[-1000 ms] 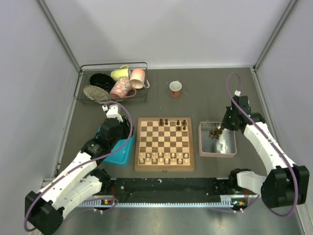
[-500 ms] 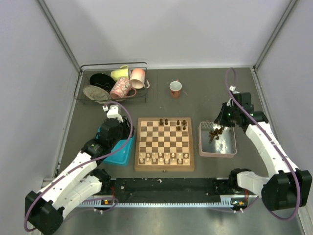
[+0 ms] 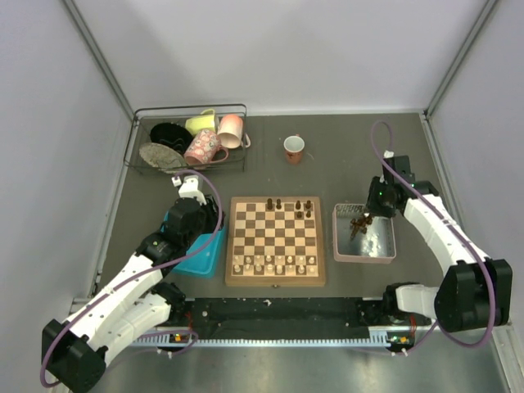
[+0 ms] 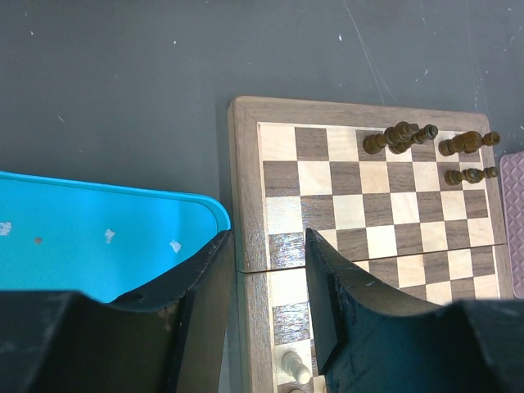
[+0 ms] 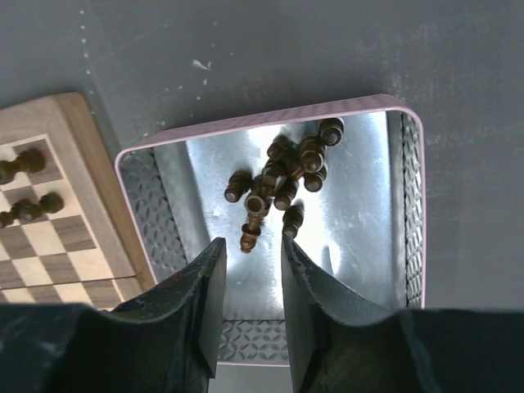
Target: Set up the chess pieces on the board
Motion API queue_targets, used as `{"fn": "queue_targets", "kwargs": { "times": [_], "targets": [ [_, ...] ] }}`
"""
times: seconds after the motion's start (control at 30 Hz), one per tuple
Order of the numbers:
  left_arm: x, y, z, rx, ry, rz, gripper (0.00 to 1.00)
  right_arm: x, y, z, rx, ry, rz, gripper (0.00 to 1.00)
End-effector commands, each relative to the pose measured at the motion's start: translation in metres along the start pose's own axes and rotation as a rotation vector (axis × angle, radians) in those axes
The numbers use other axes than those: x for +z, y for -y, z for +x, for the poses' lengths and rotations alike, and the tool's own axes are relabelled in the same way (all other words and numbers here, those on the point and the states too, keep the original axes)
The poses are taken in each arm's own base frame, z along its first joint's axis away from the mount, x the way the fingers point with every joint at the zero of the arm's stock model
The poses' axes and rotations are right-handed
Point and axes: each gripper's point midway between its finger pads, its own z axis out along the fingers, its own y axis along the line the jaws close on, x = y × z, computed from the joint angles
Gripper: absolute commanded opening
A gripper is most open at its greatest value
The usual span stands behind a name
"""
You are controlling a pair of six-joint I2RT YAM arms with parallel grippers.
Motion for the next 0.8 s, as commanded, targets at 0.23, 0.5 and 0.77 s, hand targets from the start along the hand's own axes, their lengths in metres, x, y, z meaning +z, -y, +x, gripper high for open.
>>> {"fn": "queue_targets", "kwargs": {
  "times": [0.23, 0.5, 0.77],
  "targets": [
    [0.003, 0.004, -0.007, -0.009, 0.033, 0.02, 0.45, 0.024, 0.013, 0.024, 0.017, -0.071, 0.058, 0.34],
    [0.003, 0.001, -0.004, -0.005, 0.029, 0.012, 0.45, 0.039, 0.019, 0.042, 0.041, -0.113, 0.072, 0.31],
    [0.003, 0.002, -0.005, -0.005, 0.033, 0.012, 0.45, 0.047, 0.018, 0.043, 0.044, -0.119, 0.069, 0.29]
  ]
}}
